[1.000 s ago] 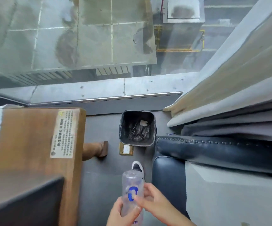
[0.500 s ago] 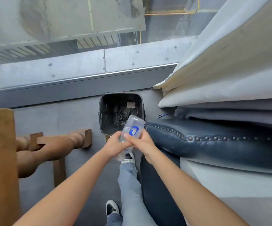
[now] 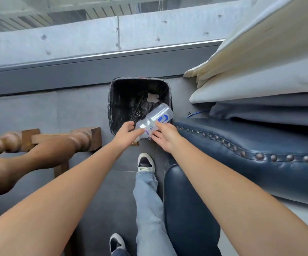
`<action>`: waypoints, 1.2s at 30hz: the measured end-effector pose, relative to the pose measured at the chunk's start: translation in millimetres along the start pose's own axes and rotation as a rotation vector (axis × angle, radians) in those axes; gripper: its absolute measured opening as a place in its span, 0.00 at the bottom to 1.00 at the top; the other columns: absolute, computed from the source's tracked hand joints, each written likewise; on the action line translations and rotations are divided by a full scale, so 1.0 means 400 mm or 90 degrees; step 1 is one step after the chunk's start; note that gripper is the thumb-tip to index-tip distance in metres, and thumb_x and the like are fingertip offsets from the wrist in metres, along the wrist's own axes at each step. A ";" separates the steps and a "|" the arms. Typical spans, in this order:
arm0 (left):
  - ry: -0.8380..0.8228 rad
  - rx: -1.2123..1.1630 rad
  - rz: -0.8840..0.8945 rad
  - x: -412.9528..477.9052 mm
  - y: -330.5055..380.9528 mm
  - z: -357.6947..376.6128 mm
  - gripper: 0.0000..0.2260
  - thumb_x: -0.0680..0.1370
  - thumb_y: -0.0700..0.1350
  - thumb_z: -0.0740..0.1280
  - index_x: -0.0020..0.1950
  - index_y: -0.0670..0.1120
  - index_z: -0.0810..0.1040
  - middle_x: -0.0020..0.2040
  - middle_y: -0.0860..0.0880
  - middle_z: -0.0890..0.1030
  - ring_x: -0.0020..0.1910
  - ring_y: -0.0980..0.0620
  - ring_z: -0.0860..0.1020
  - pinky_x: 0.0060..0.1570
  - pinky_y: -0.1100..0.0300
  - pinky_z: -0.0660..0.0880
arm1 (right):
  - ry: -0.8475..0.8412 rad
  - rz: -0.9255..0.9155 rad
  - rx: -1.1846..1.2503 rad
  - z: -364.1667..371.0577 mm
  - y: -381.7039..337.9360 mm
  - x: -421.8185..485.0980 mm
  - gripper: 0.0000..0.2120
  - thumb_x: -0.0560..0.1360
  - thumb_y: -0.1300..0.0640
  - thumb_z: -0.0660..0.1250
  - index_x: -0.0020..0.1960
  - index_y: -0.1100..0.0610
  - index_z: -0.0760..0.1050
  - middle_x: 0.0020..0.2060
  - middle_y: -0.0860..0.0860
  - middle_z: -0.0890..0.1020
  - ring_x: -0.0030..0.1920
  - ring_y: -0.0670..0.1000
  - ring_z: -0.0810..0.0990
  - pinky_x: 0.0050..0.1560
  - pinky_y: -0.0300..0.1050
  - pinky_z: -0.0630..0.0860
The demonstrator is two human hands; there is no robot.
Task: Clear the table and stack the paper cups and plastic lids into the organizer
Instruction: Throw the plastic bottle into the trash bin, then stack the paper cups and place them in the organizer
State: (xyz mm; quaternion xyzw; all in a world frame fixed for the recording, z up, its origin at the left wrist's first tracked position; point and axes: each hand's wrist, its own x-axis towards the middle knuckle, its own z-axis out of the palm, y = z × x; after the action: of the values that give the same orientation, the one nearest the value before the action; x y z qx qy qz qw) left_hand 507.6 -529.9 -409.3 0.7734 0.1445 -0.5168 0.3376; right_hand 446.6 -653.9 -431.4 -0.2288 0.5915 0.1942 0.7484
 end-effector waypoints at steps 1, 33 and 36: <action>0.002 0.024 0.005 0.005 0.000 -0.005 0.29 0.76 0.48 0.67 0.74 0.45 0.60 0.74 0.46 0.65 0.68 0.51 0.68 0.56 0.66 0.65 | 0.014 0.006 -0.004 0.001 0.001 0.004 0.17 0.81 0.60 0.60 0.70 0.60 0.66 0.70 0.59 0.71 0.69 0.56 0.71 0.69 0.53 0.71; 0.254 0.466 0.373 -0.597 0.121 -0.129 0.28 0.80 0.58 0.51 0.77 0.52 0.46 0.79 0.51 0.45 0.77 0.50 0.39 0.72 0.44 0.37 | -0.023 -0.576 -1.085 0.002 0.008 -0.622 0.29 0.80 0.47 0.58 0.78 0.47 0.52 0.79 0.47 0.51 0.79 0.50 0.45 0.77 0.58 0.44; 0.287 0.441 0.389 -0.707 0.121 -0.140 0.28 0.80 0.58 0.50 0.77 0.53 0.45 0.79 0.51 0.43 0.76 0.51 0.38 0.72 0.45 0.36 | -0.012 -0.616 -1.119 0.017 0.016 -0.731 0.29 0.80 0.45 0.56 0.78 0.46 0.51 0.79 0.46 0.49 0.79 0.49 0.43 0.76 0.59 0.44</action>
State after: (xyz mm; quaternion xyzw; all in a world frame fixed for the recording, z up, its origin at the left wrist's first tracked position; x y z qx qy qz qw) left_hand 454.6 -492.1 -124.2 0.9390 -0.1985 -0.2328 0.1572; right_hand 382.5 -650.6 -145.9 -0.9149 0.0757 0.2386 0.3167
